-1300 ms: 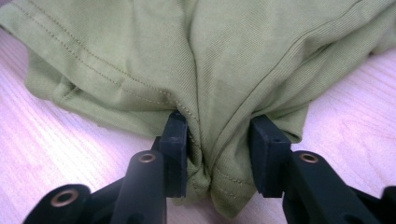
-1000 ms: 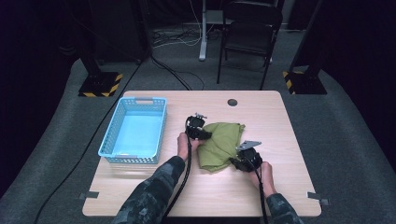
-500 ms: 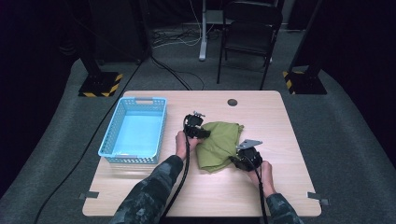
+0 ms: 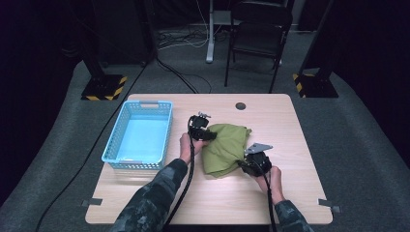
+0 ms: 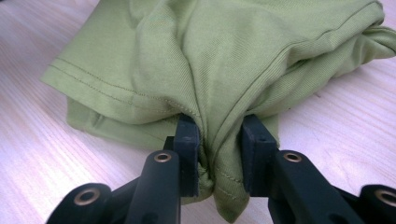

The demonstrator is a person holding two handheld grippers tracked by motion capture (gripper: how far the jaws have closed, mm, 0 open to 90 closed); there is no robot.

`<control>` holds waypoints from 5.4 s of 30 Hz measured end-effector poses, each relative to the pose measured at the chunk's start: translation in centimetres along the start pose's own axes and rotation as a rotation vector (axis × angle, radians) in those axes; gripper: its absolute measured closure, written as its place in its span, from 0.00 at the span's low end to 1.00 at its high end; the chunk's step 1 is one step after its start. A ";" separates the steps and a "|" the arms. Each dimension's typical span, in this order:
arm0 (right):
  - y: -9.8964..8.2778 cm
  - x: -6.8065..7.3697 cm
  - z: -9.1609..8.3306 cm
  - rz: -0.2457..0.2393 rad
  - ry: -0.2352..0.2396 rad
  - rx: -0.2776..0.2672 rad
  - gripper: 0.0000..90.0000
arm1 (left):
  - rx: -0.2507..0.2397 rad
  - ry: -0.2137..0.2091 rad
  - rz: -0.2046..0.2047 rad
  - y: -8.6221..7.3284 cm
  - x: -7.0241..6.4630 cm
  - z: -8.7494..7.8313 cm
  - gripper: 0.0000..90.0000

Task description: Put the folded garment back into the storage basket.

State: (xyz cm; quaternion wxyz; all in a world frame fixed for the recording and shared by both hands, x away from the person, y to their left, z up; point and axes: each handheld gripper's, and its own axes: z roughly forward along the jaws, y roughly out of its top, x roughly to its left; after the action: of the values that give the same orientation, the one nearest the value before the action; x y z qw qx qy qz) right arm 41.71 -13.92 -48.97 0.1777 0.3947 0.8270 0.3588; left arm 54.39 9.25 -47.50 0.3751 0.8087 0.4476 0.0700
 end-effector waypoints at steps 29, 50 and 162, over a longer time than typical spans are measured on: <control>1.7 0.9 -1.0 0.010 0.015 -0.058 0.80 | -0.013 0.015 0.013 1.8 0.2 -2.7 0.81; 3.5 1.7 -0.9 0.002 0.039 -0.079 0.80 | -0.035 0.045 0.007 2.1 1.2 -4.7 0.81; 13.3 8.3 1.8 -0.122 0.224 -0.182 0.80 | -0.127 0.252 -0.049 2.2 7.2 -17.0 0.82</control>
State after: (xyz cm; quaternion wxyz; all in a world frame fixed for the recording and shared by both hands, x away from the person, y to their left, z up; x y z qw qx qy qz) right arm 44.56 -0.91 -40.57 0.1406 0.2834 0.8282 0.4625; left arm 52.48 23.43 -35.56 0.3679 0.7570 0.5056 0.1898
